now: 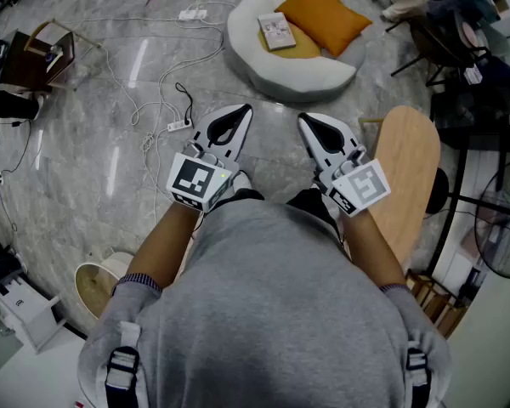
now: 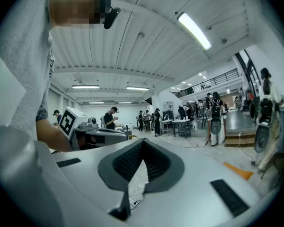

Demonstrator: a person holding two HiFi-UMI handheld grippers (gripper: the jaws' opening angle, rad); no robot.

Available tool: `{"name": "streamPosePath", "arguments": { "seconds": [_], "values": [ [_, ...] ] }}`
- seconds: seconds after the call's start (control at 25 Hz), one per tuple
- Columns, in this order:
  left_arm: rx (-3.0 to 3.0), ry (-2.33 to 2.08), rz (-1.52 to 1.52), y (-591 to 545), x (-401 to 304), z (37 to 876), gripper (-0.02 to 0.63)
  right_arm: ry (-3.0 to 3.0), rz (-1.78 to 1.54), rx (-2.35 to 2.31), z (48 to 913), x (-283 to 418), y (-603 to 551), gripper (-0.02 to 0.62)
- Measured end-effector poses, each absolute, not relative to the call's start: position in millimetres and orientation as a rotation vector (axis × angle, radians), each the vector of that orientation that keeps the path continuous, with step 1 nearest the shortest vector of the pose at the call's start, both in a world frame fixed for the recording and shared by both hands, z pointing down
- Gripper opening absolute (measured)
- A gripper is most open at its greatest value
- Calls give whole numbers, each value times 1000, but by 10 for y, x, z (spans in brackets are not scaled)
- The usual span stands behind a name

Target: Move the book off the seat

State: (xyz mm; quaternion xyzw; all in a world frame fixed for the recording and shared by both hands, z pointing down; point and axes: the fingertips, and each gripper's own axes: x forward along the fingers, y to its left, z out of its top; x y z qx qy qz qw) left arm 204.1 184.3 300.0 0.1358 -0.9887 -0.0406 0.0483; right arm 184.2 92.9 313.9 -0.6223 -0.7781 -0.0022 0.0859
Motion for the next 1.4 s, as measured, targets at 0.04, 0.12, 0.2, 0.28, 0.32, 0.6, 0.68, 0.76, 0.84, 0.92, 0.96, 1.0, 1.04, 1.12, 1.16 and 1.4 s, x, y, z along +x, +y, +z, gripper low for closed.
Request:
{"name": "streamPosePath", "arguments": {
  "seconds": [0.04, 0.12, 0.2, 0.28, 0.32, 0.6, 0.68, 0.76, 0.84, 0.92, 0.96, 1.0, 1.04, 1.12, 1.16, 1.4],
  "values": [
    [418, -3014, -124, 1912, 2072, 3000, 15, -2324, -1, -1852, 3140, 1870, 1019, 2],
    [428, -3013, -122, 2031, 2140, 3009, 15, -2332, 4, -1847, 3145, 1935, 1182, 2],
    [440, -3006, -123, 2109, 2210, 3037, 15, -2338, -2, -1840, 3160, 2011, 1303, 2],
    [452, -2998, -144, 2167, 2265, 3064, 15, -2335, -3, -1836, 3174, 2077, 1393, 2],
    [457, -2996, -157, 2193, 2287, 3070, 15, -2330, 2, -1836, 3179, 2104, 1431, 2],
    [457, -2986, -186, 2261, 2339, 3110, 15, -2292, 29, -1848, 3209, 2198, 1505, 8],
    [446, -2976, -182, 2273, 2338, 3139, 15, -2285, 35, -1835, 3249, 2207, 1501, 8],
    [431, -2961, -187, 2295, 2339, 3182, 15, -2278, 29, -1816, 3302, 2210, 1509, 8],
    [414, -2938, -205, 2311, 2342, 3255, 15, -2262, 8, -1804, 3366, 2217, 1527, 8],
    [399, -2908, -232, 2306, 2340, 3348, 15, -2245, -20, -1788, 3441, 2214, 1534, 8],
    [393, -2892, -247, 2298, 2337, 3395, 15, -2239, -34, -1777, 3477, 2210, 1530, 8],
    [388, -2878, -262, 2290, 2334, 3436, 16, -2234, -47, -1767, 3507, 2207, 1526, 8],
    [383, -2865, -274, 2288, 2331, 3471, 17, -2229, -59, -1756, 3531, 2205, 1527, 8],
    [374, -2845, -286, 2304, 2322, 3532, 17, -2213, -75, -1725, 3585, 2190, 1544, 9],
    [370, -2837, -284, 2317, 2319, 3566, 17, -2202, -82, -1706, 3627, 2178, 1553, 12],
    [359, -2748, -332, 2386, 2303, 3823, 93, -2133, -92, -1611, 3936, 2118, 1588, 88]
  ]
}}
